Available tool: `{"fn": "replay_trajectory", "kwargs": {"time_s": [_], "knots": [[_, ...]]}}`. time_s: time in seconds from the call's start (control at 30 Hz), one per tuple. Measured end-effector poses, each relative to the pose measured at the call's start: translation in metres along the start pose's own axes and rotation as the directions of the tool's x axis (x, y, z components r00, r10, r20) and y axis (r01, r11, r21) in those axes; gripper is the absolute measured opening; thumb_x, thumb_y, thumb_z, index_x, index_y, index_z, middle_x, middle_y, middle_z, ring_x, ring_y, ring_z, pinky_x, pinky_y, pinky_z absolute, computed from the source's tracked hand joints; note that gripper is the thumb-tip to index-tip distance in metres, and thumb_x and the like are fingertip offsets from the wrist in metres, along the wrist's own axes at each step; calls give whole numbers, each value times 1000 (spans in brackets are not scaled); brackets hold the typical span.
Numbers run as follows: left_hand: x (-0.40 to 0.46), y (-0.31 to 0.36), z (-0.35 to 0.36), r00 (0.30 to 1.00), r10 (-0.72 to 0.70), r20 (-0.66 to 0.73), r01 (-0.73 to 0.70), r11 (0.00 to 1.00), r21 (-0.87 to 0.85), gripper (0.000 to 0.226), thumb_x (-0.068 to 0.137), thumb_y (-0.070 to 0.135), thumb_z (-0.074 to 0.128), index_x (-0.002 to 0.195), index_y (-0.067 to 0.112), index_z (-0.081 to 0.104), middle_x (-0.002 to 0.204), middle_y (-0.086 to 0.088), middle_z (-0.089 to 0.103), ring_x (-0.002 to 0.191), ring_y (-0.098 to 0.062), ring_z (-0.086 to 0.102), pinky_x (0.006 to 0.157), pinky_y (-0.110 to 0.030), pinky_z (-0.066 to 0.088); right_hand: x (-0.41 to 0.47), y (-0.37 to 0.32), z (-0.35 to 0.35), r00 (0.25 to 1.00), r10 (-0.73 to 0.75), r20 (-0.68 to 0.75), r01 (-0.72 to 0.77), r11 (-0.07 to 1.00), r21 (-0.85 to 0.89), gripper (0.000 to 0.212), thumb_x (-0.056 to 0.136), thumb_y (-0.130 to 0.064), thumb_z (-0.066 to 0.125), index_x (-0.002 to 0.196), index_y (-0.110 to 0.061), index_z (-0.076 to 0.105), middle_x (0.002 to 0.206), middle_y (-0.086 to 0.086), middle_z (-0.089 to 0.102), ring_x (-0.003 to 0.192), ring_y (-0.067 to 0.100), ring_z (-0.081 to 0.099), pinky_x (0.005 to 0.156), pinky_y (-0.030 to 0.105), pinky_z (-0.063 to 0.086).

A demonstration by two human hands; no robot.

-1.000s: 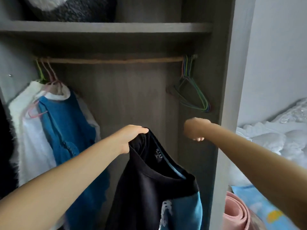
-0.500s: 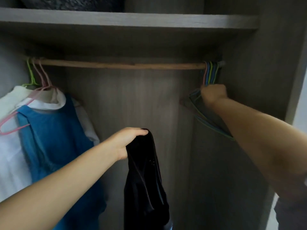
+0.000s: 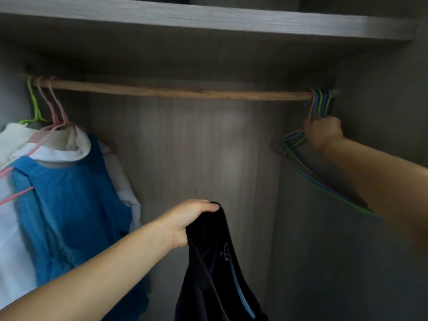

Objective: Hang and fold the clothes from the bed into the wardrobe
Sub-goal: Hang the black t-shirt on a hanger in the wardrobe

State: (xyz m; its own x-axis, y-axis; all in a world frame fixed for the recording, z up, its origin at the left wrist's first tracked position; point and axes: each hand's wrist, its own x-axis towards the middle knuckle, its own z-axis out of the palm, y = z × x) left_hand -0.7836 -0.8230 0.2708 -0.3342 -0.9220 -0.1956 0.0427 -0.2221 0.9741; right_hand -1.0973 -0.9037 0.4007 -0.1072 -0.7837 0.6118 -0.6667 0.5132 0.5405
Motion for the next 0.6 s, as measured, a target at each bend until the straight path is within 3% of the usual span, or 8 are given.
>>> {"fn": "replay_trajectory", "kwargs": {"time_s": [0.17, 0.3, 0.4, 0.47, 0.6], "knots": [[3, 3, -18, 999, 2, 47, -3, 1000, 17, 10, 91, 11, 61, 93, 4, 69, 89, -13, 68, 77, -22, 66, 64, -26, 57, 2, 1, -4, 999, 28, -30, -27, 999, 42, 34, 98, -5, 36, 122, -8, 60, 123, 11, 60, 110, 30, 62, 83, 36, 49], [8, 5, -19, 997, 1, 76, -3, 1000, 22, 10, 92, 11, 61, 91, 5, 68, 87, -12, 68, 74, -20, 66, 59, -24, 56, 8, -5, -26, 995, 10, -104, 16, 969, 247, 32, 93, 1, 40, 112, -8, 64, 109, 15, 67, 102, 34, 65, 73, 35, 47], [13, 6, -21, 998, 1, 56, -2, 1000, 12, 11, 92, 11, 61, 94, 3, 68, 88, -14, 68, 73, -21, 65, 55, -23, 56, -1, -27, -39, 986, -33, -163, 100, 900, 424, 28, 92, -3, 42, 115, -8, 57, 105, 21, 66, 97, 39, 65, 68, 35, 41], [17, 5, -28, 1000, -6, 18, 6, 1000, 15, 18, 91, 13, 62, 102, 0, 67, 94, -15, 68, 77, -24, 65, 60, -26, 56, -14, -51, -42, 983, -2, -182, 110, 804, 585, 22, 93, -6, 42, 113, -5, 52, 103, 26, 63, 94, 44, 63, 67, 38, 41], [25, -5, -47, 995, -92, -40, 92, 996, -24, 25, 89, 16, 65, 106, -4, 64, 96, -16, 67, 83, -28, 64, 72, -33, 53, -40, -94, -44, 969, 209, -131, 38, 398, 917, 26, 102, -19, 36, 108, 2, 51, 97, 35, 61, 91, 50, 59, 73, 45, 44]]}}
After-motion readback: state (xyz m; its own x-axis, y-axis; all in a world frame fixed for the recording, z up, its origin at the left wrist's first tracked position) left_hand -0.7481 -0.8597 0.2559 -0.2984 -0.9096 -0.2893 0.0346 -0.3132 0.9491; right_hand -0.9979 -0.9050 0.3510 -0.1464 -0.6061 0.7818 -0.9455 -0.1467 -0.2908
